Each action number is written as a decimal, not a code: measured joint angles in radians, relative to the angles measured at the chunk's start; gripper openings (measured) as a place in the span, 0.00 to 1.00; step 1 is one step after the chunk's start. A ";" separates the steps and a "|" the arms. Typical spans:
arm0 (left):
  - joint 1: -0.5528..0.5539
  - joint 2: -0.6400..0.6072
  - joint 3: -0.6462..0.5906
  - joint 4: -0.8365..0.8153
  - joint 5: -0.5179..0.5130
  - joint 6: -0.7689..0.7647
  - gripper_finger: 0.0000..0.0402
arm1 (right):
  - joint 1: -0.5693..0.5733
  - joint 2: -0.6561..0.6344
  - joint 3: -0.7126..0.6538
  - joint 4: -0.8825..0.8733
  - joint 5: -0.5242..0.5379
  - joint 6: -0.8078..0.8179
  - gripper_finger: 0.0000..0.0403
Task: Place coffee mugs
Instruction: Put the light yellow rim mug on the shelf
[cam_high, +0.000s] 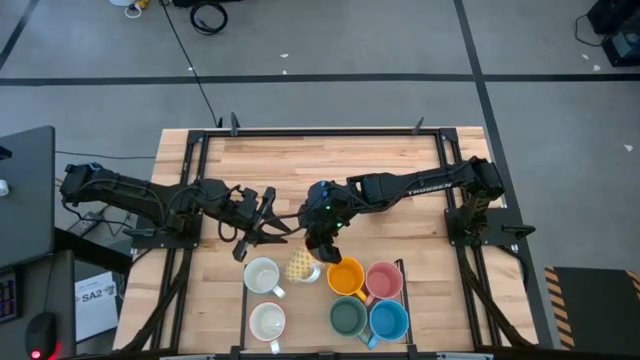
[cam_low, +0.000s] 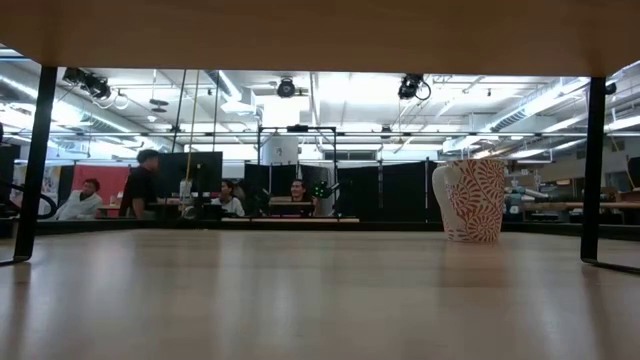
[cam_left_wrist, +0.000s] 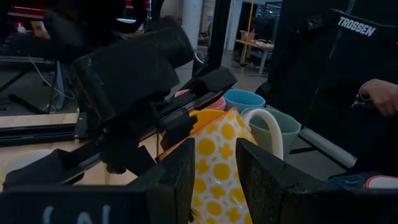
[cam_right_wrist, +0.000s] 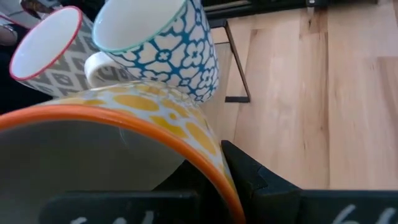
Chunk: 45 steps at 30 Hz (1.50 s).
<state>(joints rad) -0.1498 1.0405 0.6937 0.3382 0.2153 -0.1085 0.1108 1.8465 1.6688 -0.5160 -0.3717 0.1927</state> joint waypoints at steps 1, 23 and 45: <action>0.000 0.000 0.000 0.000 0.000 0.000 0.31 | 0.000 0.000 0.001 -0.001 0.000 0.010 0.09; 0.000 0.000 0.000 -0.046 0.000 -0.001 0.31 | 0.026 0.001 0.056 -0.058 0.083 -0.014 0.09; 0.000 0.000 0.000 -0.052 0.000 -0.002 0.31 | 0.025 0.000 0.026 -0.058 0.093 -0.038 0.09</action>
<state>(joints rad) -0.1497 1.0409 0.6937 0.2863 0.2151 -0.1102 0.1360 1.8469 1.6947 -0.5744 -0.2785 0.1543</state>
